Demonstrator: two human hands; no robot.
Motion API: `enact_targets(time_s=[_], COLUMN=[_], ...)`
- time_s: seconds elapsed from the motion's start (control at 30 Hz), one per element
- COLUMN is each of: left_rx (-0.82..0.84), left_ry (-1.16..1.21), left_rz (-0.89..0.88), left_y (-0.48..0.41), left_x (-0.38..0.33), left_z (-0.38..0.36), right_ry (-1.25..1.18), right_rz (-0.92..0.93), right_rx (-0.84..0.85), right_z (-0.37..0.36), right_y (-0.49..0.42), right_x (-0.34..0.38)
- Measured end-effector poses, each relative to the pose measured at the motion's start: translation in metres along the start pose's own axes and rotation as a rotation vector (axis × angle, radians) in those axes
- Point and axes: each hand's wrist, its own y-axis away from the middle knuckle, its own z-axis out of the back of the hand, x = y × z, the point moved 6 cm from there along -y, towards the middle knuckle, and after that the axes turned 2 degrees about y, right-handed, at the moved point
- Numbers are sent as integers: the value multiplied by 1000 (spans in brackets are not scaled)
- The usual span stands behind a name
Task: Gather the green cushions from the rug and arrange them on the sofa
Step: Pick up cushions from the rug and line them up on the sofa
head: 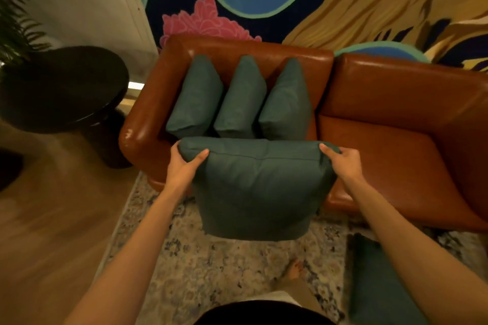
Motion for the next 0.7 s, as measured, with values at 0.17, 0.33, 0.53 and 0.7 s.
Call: enact_targets(time_s=[0.17, 0.33, 0.53, 0.7], left_rx=[29, 14, 44, 219], left_ry=[-116, -244, -327, -473], left_rz=[-111, -155, -193, -165], left_y=[-1, -6, -8, -26], left_x=[-54, -86, -101, -100], left_z=[-107, -193, -289, -343], right_ry=[-114, -129, -97, -105], right_rz=[-79, -94, -98, -138], right_rx=[-10, 106, 142, 66], right_z=[93, 166, 226, 256], right_y=[-54, -108, -173, -220], right_x=[-3, -16, -40, -51])
